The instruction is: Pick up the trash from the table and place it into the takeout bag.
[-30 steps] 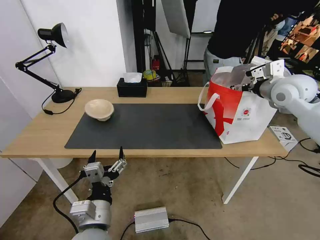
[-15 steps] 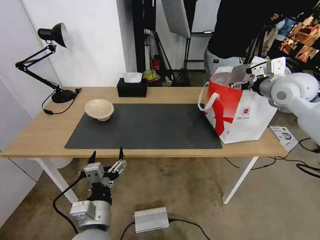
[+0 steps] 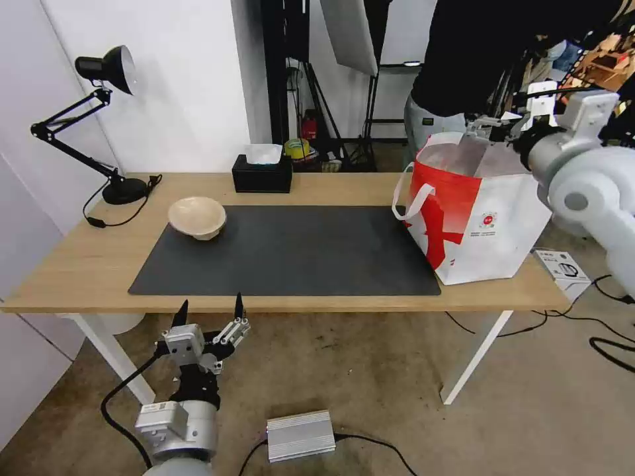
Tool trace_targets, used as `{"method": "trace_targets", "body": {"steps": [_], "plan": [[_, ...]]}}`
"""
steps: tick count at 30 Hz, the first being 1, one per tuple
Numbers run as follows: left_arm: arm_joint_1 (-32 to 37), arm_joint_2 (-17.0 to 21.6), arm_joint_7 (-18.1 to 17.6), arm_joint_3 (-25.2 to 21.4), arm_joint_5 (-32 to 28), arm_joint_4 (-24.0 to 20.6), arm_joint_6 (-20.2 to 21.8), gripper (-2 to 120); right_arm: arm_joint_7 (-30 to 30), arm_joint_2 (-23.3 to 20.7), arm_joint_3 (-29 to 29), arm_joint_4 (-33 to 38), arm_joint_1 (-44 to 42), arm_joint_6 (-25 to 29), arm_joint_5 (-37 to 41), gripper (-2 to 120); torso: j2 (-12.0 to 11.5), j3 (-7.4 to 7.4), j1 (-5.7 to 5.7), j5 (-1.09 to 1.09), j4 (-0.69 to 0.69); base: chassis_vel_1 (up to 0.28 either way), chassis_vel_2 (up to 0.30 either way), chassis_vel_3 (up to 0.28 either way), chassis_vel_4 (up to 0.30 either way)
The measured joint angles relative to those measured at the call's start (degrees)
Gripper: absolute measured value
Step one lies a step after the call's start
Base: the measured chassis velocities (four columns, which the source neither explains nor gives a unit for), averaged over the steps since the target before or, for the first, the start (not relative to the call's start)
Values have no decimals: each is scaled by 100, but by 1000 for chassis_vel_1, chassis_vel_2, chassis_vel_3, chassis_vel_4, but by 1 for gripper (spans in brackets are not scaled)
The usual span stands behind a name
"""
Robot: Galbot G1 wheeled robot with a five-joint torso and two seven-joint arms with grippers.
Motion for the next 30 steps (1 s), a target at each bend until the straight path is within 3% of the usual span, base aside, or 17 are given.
{"method": "trace_targets", "body": {"steps": [8,18,20,26,30], "plan": [[74,6,-1,-36,54,-28,-76,100,-290,-172,1059,565,-1287,613,-550,100,0,-1,0,1,-2,0,0,0,0],[82,4,-3,-53,65,-48,-120,100,-50,48,1373,1077,-2002,1122,-714,100,0,0,0,0,0,0,0,0,0],[111,-3,-4,-54,78,-63,-121,100,-1,166,1526,1322,-2342,1197,-822,100,0,0,0,-1,0,0,0,0,0],[163,7,-8,-77,100,-104,-143,100,7,724,2115,1582,-3412,2254,-1690,100,0,0,0,0,-2,0,0,0,0],[166,21,-10,-78,100,-108,-151,100,-73,984,2406,1806,-3942,2480,-1898,100,0,0,0,0,-1,0,0,0,0]]}}
